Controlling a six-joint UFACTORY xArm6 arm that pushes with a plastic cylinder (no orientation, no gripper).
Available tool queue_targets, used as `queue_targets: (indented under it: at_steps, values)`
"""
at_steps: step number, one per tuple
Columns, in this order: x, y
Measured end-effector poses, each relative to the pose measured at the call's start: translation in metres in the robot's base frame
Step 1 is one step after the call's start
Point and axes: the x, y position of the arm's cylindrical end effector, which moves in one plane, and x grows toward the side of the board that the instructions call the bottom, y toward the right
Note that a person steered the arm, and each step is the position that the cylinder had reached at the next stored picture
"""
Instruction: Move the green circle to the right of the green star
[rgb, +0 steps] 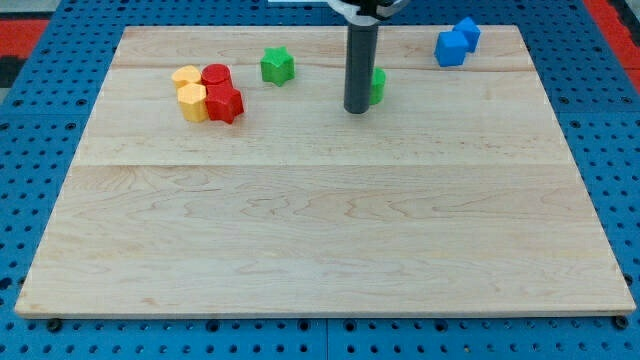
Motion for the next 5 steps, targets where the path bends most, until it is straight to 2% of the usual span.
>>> queue_targets:
  at_steps: [2, 3, 5]
  values:
    - [0.005, -0.043]
    - [0.006, -0.039]
    - [-0.028, 0.056]
